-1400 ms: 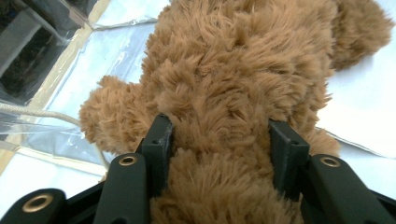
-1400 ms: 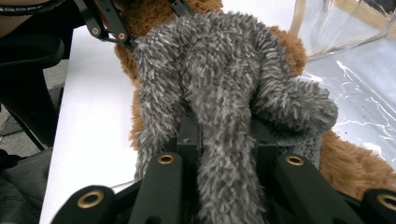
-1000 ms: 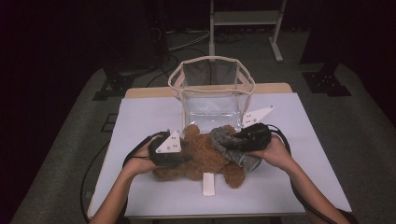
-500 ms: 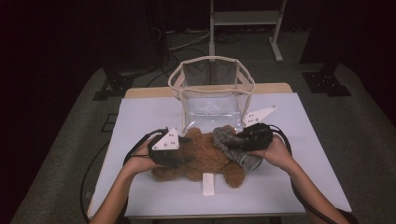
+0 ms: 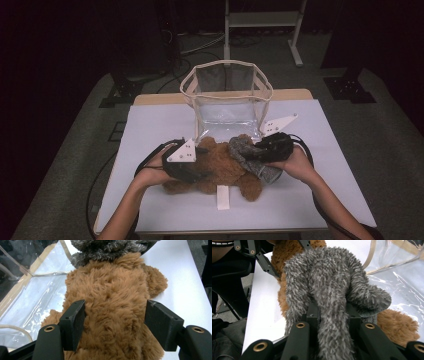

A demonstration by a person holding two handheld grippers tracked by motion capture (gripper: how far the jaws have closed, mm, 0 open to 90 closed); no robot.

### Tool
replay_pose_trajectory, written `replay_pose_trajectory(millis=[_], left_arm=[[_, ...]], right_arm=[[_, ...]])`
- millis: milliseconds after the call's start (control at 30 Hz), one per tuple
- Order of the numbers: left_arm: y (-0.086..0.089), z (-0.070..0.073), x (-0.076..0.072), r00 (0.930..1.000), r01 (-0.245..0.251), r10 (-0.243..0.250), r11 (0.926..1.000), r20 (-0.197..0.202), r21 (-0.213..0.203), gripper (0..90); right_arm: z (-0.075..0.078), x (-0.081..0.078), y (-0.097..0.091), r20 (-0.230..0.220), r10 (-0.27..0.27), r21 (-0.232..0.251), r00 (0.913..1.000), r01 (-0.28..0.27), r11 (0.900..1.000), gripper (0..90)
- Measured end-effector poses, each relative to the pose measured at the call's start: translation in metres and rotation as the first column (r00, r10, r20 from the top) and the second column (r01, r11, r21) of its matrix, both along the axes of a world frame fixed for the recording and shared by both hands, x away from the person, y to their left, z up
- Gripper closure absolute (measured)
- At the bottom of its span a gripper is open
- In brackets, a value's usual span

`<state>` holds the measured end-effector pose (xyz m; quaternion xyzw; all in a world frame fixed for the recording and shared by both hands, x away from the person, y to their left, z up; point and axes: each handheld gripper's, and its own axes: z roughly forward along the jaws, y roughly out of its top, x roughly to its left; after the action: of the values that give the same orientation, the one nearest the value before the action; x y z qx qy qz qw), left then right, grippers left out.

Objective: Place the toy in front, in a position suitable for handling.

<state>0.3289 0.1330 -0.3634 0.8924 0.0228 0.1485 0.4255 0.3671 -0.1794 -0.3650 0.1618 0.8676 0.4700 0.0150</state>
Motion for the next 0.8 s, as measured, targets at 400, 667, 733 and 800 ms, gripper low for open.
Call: replay_pose_trajectory(millis=[400,667,733,800], left_arm=[[-0.002,-0.002,0.007,0.9996,-0.020,0.020,0.9996,-0.019,0.019,26.8],[-0.004,-0.004,0.009,0.9991,-0.027,0.028,0.9991,-0.032,0.033,23.5],[-0.005,-0.004,0.009,0.9991,-0.027,0.028,0.9990,-0.031,0.036,23.0],[-0.006,-0.004,0.010,0.9992,-0.026,0.028,0.9986,-0.030,0.045,22.4]], right_arm=[[-0.001,0.000,0.001,-0.004,0.006,0.003,1.0000,-0.006,1.0000,70.9],[-0.002,0.001,0.002,-0.010,0.007,0.005,0.9999,-0.007,1.0000,70.9],[-0.003,0.001,0.002,-0.010,0.006,0.004,0.9999,-0.006,1.0000,70.9],[-0.003,0.001,0.002,-0.011,0.007,0.005,0.9999,-0.006,1.0000,70.9]])
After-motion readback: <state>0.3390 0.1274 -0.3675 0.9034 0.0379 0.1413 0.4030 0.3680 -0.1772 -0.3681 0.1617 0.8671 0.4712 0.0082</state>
